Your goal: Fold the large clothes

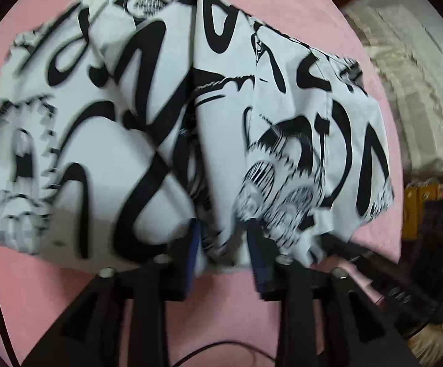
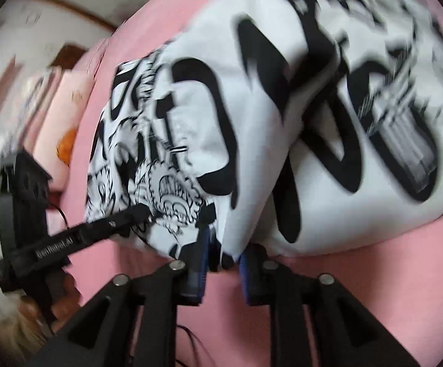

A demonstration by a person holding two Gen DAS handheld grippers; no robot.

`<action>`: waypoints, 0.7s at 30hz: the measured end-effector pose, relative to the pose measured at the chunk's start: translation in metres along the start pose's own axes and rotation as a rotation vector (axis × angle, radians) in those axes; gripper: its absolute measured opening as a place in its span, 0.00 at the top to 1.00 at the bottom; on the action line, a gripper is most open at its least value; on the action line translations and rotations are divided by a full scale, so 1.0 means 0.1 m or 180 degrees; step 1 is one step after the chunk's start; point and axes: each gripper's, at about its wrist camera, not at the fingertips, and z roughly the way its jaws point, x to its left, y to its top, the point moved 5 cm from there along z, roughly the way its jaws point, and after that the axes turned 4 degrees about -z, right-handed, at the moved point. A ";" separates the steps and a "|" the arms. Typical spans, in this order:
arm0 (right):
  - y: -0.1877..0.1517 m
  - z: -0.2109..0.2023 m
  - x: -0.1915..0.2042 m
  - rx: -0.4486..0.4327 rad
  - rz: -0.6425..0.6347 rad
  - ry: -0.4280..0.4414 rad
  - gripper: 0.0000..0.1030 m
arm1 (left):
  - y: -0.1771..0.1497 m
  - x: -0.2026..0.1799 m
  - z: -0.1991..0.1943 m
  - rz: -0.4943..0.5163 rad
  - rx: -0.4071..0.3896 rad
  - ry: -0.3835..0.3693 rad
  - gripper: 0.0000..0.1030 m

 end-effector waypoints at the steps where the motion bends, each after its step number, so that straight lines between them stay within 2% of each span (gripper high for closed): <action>1: 0.02 -0.13 0.06 -0.0029 -0.0151 -0.0074 0.76 | -0.05 0.04 -0.12 0.0077 -0.0004 0.0033 0.69; 3: 0.08 -0.39 0.16 -0.0182 -0.0425 -0.0181 0.76 | -0.09 0.06 -0.41 0.0187 -0.0110 0.0051 0.69; 5: 0.20 -0.66 0.32 -0.0528 -0.0774 -0.0407 0.76 | -0.01 -0.02 -0.73 0.0299 -0.0319 0.0072 0.69; 8: 0.41 -0.76 0.46 -0.0930 -0.1126 -0.0781 0.76 | 0.26 -0.17 -0.99 0.0458 -0.0745 0.0125 0.69; 10: 0.63 -0.66 0.59 -0.1093 -0.1232 -0.0827 0.76 | 0.49 -0.20 -1.03 0.0545 -0.0906 0.0108 0.69; 13: 0.88 -0.45 0.73 -0.1270 -0.1358 -0.0849 0.76 | 0.83 -0.37 -0.86 0.0641 -0.1080 0.0043 0.69; 15: 1.02 -0.28 0.70 -0.1333 -0.1425 -0.0964 0.76 | 1.07 -0.36 -0.65 0.0606 -0.1067 0.0101 0.69; 16: 1.08 -0.19 0.69 -0.1317 -0.1453 -0.1028 0.76 | 1.16 -0.34 -0.51 0.0594 -0.1045 0.0178 0.69; 19: 1.15 0.08 0.38 -0.1169 -0.1439 -0.1332 0.77 | 1.27 -0.09 -0.19 0.0501 -0.0969 0.0612 0.69; 21: 1.12 0.15 0.02 -0.1126 -0.1284 -0.1547 0.81 | 1.23 0.14 -0.06 0.0387 -0.0873 0.0654 0.70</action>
